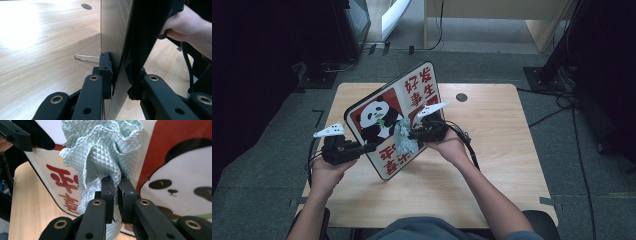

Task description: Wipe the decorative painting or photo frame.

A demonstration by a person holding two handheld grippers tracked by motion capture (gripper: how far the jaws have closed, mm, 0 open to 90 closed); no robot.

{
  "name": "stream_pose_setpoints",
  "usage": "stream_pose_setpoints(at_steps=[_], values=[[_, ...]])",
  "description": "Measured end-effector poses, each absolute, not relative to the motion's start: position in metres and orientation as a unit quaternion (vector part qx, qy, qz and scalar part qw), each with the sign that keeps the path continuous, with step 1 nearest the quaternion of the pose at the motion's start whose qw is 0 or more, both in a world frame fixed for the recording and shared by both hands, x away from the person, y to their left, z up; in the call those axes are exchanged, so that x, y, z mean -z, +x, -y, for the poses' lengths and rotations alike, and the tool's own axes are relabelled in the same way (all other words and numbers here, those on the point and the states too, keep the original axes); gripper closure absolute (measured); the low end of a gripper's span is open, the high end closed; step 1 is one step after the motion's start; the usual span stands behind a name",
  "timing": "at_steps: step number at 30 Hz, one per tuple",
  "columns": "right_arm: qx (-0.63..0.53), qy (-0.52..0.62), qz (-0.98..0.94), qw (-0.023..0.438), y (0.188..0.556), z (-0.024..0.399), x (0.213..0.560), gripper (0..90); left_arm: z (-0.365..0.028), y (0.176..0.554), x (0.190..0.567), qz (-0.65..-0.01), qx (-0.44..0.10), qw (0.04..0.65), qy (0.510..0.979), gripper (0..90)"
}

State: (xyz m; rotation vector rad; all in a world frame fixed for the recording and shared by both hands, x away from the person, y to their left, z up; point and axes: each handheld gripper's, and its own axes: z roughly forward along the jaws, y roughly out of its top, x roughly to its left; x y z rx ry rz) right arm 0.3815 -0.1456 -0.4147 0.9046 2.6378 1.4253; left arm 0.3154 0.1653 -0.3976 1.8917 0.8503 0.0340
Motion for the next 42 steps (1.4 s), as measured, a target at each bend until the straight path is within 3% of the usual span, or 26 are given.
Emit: stream_pose_setpoints(at_steps=[42], values=[[-0.413,0.305,-0.858,-0.019,0.369,0.151,0.471,84.6,-0.165,0.315,0.397,-0.352,-0.015,0.508,0.786,78.0]])
